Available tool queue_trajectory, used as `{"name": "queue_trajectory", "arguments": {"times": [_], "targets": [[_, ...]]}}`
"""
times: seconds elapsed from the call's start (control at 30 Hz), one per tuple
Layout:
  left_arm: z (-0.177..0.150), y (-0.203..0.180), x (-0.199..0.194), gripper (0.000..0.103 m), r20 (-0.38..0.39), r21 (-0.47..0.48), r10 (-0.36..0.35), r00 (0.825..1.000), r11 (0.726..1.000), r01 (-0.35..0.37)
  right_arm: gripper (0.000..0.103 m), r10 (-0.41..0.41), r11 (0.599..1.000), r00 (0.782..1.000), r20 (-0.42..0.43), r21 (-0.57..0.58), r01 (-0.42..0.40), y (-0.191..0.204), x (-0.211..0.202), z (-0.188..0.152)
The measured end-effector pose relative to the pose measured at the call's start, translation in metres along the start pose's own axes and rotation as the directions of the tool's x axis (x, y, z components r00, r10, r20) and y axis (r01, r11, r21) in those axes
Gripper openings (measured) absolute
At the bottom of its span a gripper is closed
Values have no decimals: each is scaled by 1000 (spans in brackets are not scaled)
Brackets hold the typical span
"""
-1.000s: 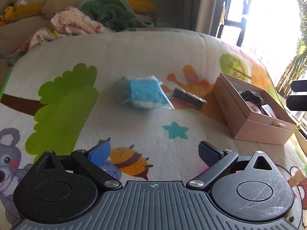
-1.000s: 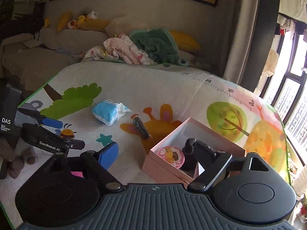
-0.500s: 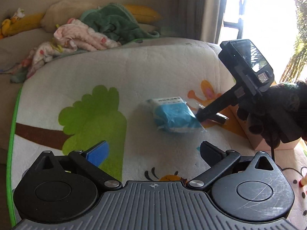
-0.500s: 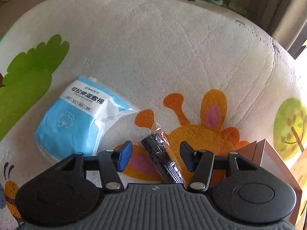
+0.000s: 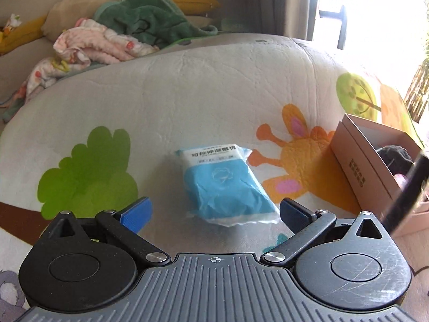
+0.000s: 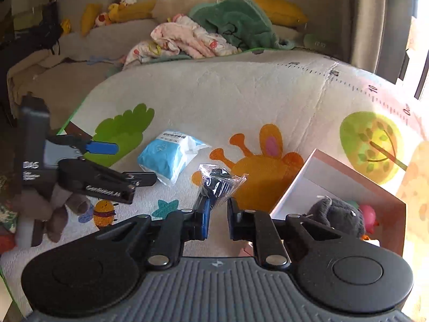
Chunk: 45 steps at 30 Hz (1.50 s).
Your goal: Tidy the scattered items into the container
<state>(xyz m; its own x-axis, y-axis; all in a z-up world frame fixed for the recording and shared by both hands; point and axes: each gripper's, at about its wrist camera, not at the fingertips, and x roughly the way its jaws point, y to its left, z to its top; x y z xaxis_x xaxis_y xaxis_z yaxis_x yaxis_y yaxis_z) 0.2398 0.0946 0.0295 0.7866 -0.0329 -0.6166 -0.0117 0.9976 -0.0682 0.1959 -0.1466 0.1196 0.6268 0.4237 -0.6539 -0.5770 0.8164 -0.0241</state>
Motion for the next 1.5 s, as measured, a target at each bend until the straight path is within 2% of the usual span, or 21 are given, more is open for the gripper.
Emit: {"name": "queue_trajectory", "arguments": {"times": [0.1, 0.2, 0.27, 0.37, 0.4, 0.43, 0.5, 0.57, 0.6, 0.7, 0.8, 0.9, 0.93, 1.13, 1.23, 1.37, 1.5], "targets": [[10, -8, 20, 103, -18, -50, 8, 1000, 999, -9, 13, -38, 997, 997, 73, 65, 34, -21, -47, -22], [15, -17, 40, 103, -25, -52, 84, 996, 995, -85, 13, -83, 987, 990, 110, 148, 67, -39, -82, -50], [15, -20, 48, 103, -34, -45, 122, 992, 991, -124, 13, -111, 975, 987, 113, 204, 87, -51, -101, -72], [13, -24, 53, 100, -41, -22, 129, 991, 991, -130, 13, -110, 969, 990, 93, 232, 85, -59, -111, -98], [12, -26, 52, 94, -42, -14, 135, 990, 991, -136, 13, -115, 970, 990, 83, 226, 93, -59, -111, -102], [12, -26, 53, 68, -51, -7, 138, 989, 990, -139, 13, -122, 970, 990, 70, 222, 103, -56, -110, -110], [11, -28, 50, 65, -55, 6, 138, 989, 990, -137, 27, -126, 967, 990, 59, 228, 110, -54, -103, -115], [9, -27, 43, 61, -52, 16, 128, 990, 992, -127, 81, -136, 962, 989, 60, 247, 117, -47, -96, -120], [7, -27, 36, 61, -43, 28, 124, 991, 992, -123, 86, -151, 960, 986, 75, 248, 128, -44, -93, -121], [-2, -32, 4, 61, 12, 71, 79, 997, 994, -80, 87, -195, 970, 976, 98, 168, 177, -19, -73, -121], [-17, -39, -37, 61, 63, 89, -15, 998, 996, 9, 87, -220, 966, 974, 60, 149, 210, -4, -45, -114], [-37, -44, -79, 61, 89, 91, -105, 990, 991, 97, 93, -228, 957, 974, 1, 183, 223, -1, -14, -103], [-44, -44, -91, 61, 93, 92, -129, 987, 988, 121, 98, -229, 955, 973, -19, 190, 229, -2, -3, -101], [-84, -45, -136, 62, 81, 121, -245, 966, 965, 235, 100, -290, 930, 948, -132, 195, 312, -2, 46, -96], [-93, -46, -140, 62, 70, 124, -256, 964, 961, 246, 86, -283, 934, 948, -144, 184, 306, -1, 50, -97], [-95, -50, -141, 60, 65, 112, -283, 957, 955, 275, 85, -288, 933, 950, -121, 191, 307, 1, 35, -99], [-98, -66, -139, 62, 56, 148, -291, 955, 949, 280, 85, -309, 930, 951, -36, 196, 309, -1, -2, -103]]}}
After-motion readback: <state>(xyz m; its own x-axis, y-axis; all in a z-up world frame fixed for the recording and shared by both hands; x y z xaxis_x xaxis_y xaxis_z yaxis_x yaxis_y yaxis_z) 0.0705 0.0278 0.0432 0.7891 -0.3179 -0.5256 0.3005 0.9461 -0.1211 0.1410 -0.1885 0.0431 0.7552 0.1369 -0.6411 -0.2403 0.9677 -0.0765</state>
